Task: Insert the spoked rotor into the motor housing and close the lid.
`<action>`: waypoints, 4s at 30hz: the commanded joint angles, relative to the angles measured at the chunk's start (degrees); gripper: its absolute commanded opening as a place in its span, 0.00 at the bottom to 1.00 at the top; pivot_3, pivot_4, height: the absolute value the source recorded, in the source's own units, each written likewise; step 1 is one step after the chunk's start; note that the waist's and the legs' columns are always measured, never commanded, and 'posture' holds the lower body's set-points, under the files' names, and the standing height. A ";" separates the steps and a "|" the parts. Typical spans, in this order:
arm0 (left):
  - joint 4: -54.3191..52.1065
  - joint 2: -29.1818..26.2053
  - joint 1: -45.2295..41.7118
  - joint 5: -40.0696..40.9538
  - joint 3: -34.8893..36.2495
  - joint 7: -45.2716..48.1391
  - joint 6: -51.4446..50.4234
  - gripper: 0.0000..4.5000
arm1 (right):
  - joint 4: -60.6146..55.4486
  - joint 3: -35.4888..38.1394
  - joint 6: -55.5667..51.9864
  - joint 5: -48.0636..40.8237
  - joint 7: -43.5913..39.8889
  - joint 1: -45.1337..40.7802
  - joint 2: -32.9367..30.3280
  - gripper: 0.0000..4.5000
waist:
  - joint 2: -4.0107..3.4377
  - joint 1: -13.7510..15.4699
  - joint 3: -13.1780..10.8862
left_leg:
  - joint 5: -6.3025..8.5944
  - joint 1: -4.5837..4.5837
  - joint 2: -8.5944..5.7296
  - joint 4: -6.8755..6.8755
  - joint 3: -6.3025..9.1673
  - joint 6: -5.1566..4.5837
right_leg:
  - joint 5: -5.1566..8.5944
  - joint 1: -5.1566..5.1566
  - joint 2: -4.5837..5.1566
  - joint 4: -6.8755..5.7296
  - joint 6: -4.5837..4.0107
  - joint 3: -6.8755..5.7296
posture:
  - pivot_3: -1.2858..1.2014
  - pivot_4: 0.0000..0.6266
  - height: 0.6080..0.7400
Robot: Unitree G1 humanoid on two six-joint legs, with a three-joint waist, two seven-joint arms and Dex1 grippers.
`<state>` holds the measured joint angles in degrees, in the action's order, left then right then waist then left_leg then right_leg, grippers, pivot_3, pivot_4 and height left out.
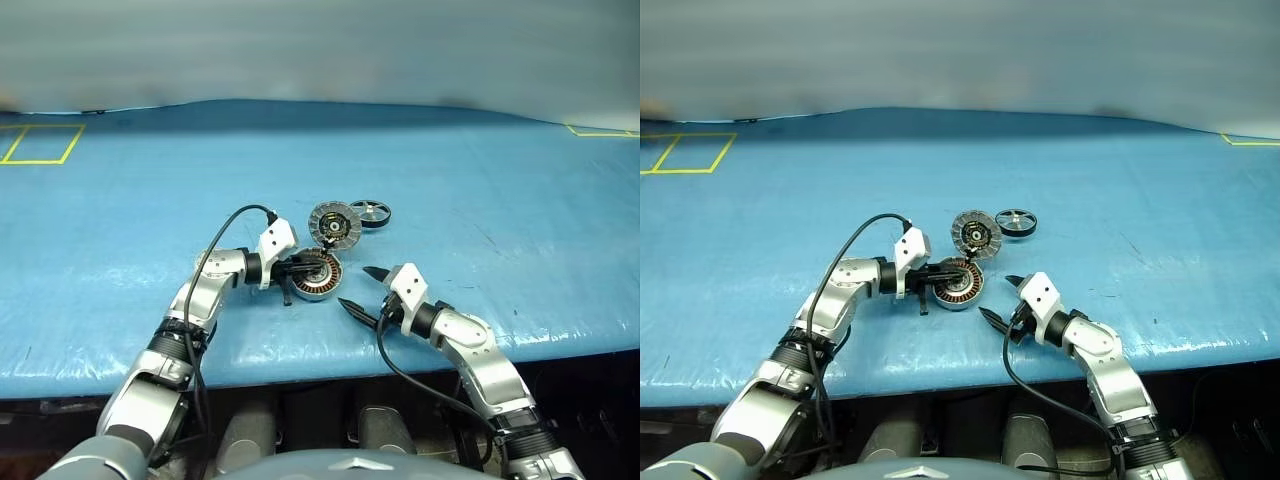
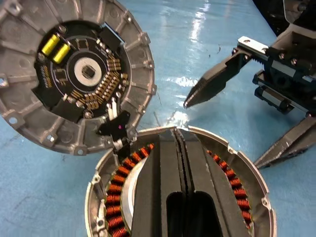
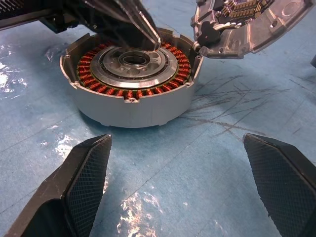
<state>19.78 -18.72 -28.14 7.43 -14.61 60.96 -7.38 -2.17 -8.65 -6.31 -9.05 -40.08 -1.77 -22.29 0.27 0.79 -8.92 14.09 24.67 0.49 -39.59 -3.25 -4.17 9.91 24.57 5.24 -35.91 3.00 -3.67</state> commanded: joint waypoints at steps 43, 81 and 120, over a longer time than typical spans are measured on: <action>-30.54 -8.04 25.66 7.88 8.20 -13.82 -7.93 0.00 | 27.39 3.35 -0.26 10.64 5.91 -34.99 -6.41 1.00 | -0.24 -0.61 -0.17 | 0.00 0.00 0.00 0.08 -0.10 0.04 | 0.02 0.09 0.03 0.01 -0.05 0.02 | 0.52 0.24 1.00; -29.31 -6.22 29.09 5.38 7.00 -18.91 -7.75 0.00 | 54.14 -1.18 17.09 18.25 4.43 -44.64 -1.23 0.87 | -0.29 -2.17 -0.20 | -0.12 -0.23 -0.01 0.43 -0.22 0.14 | -0.12 0.06 -0.04 0.00 -0.25 0.25 | 0.52 0.24 1.00; -26.71 -5.52 29.03 3.95 7.39 -20.75 -6.18 0.00 | 55.56 1.38 10.42 14.96 -1.28 -40.74 -1.01 0.00 | -0.24 -2.10 -0.15 | -0.10 -0.86 0.05 0.47 -0.26 0.17 | 0.00 -0.12 0.09 -0.03 -0.15 0.31 | 0.52 0.24 1.00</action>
<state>-6.74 -24.62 1.36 11.38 -7.44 40.23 -14.67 53.09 -7.43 5.56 5.98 -41.17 -43.80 -22.74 0.03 -1.31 -9.06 13.99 23.84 0.53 -39.11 -3.51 -4.00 9.81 24.48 5.34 -35.93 2.68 -3.37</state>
